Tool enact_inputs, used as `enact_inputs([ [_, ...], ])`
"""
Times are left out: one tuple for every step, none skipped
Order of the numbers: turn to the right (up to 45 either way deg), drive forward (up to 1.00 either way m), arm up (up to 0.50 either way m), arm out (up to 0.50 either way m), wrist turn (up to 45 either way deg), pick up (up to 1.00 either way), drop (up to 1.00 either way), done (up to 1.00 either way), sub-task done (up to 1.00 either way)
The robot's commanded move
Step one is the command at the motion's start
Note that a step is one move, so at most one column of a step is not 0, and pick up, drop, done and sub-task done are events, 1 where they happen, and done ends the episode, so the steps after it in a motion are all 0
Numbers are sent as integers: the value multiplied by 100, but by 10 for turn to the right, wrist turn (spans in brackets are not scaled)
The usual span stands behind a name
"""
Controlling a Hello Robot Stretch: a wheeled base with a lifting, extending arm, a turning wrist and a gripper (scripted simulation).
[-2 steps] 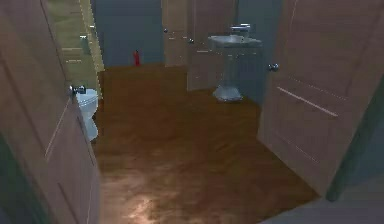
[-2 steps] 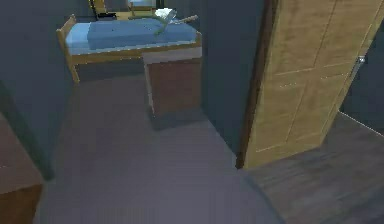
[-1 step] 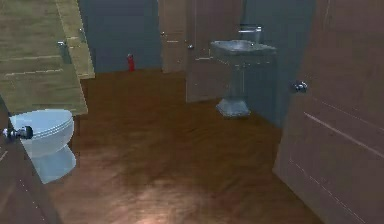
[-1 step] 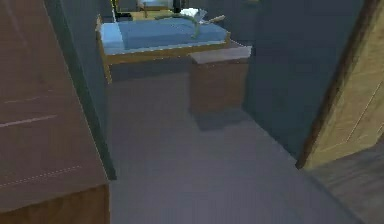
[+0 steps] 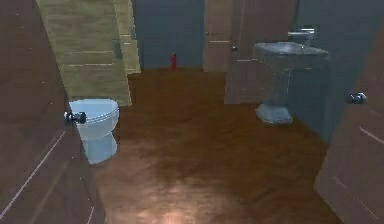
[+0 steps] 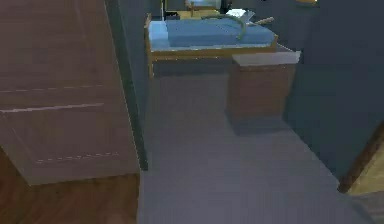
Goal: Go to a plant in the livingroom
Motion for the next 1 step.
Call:
enact_inputs([
  [0, 100, 0, 0, 0, 0, 0, 0, 0],
])
